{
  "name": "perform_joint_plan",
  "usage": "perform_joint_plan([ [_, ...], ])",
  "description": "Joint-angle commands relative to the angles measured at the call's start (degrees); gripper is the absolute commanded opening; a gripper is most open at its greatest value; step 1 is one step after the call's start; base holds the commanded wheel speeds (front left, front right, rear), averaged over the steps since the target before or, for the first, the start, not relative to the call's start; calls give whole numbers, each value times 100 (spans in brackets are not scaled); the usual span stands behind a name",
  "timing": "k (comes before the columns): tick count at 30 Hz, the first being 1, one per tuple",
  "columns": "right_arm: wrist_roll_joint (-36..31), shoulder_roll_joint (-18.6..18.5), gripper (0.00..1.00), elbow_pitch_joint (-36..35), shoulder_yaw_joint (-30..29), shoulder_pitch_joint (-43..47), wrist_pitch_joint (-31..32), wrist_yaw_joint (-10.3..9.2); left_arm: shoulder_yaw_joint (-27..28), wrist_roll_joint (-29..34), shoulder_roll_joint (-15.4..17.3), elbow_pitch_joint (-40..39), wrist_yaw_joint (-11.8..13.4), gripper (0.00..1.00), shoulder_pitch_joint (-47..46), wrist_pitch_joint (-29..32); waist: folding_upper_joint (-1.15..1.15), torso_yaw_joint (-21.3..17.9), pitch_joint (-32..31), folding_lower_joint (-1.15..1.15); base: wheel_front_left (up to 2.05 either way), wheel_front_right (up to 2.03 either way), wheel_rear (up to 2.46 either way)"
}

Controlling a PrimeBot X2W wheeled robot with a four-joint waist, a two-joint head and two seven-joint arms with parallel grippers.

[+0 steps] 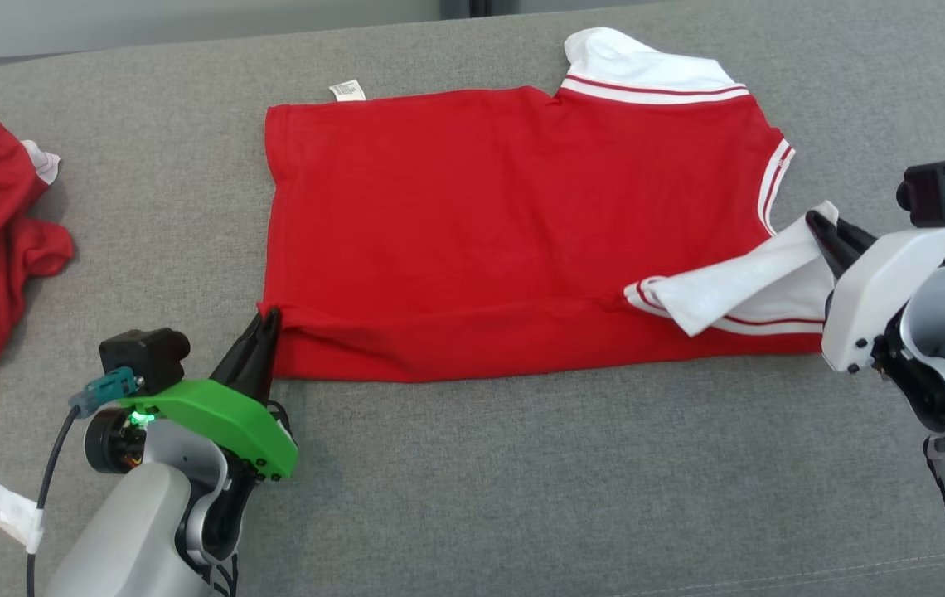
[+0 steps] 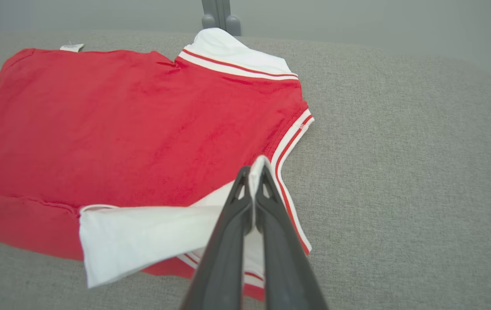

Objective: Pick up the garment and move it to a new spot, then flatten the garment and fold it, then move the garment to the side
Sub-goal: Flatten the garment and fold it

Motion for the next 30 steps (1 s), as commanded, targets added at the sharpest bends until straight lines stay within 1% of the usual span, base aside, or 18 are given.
perform_joint_plan([
  [1, -49, -39, 0, 117, 62, -155, -119, -6, 2, 33, -41, 102, -1, 0, -150, -33, 0, 39, 89, 0, 0, 0, 0],
  [5, -82, -94, 0, 437, 217, -471, -461, -7, -20, 82, -115, 390, -10, 0, -378, -81, 0, 80, 188, 0, 0, 0, 0],
  [10, -158, -121, 0, 707, 253, -732, -860, -7, -72, 117, -206, 601, -72, 0, -540, -155, 0, 148, 276, 0, 0, 0, 0],
  [15, -203, -97, 0, 942, 324, -853, -1049, -7, -92, 124, -256, 736, -107, 0, -630, -238, 0, 200, 317, 0, 0, 0, 0],
  [16, -200, -67, 26, 986, 292, -884, -1113, -7, -97, 129, -269, 754, -113, 15, -643, -260, 0, 209, 321, 0, 0, 0, 0],
  [17, -203, -44, 100, 1028, 279, -909, -1158, -7, -100, 125, -282, 768, -122, 45, -653, -281, 0, 215, 323, 0, 0, 0, 0],
  [18, -236, -29, 100, 1052, 278, -940, -1259, -7, -101, 125, -293, 783, -129, 100, -663, -301, 0, 223, 323, 0, 0, 0, 0],
  [20, -252, 27, 100, 1104, 256, -962, -1447, -7, -109, 122, -305, 810, -129, 100, -664, -323, 0, 231, 304, 0, 0, 0, 0],
  [25, -284, 91, 100, 1195, 253, -903, -1755, -7, -100, 189, -231, 838, 72, 100, -449, -393, 0, 199, 174, 0, 0, 0, 0],
  [27, -215, 87, 100, 1180, 232, -786, -1774, -7, -93, 213, -205, 797, 186, 100, -348, -402, 0, 190, 108, 0, 0, 0, 0],
  [30, -184, 44, 100, 1118, 131, -528, -1553, -7, -90, 247, -163, 723, 396, 100, -176, -391, 0, 163, 13, 0, 0, 0, 0],
])
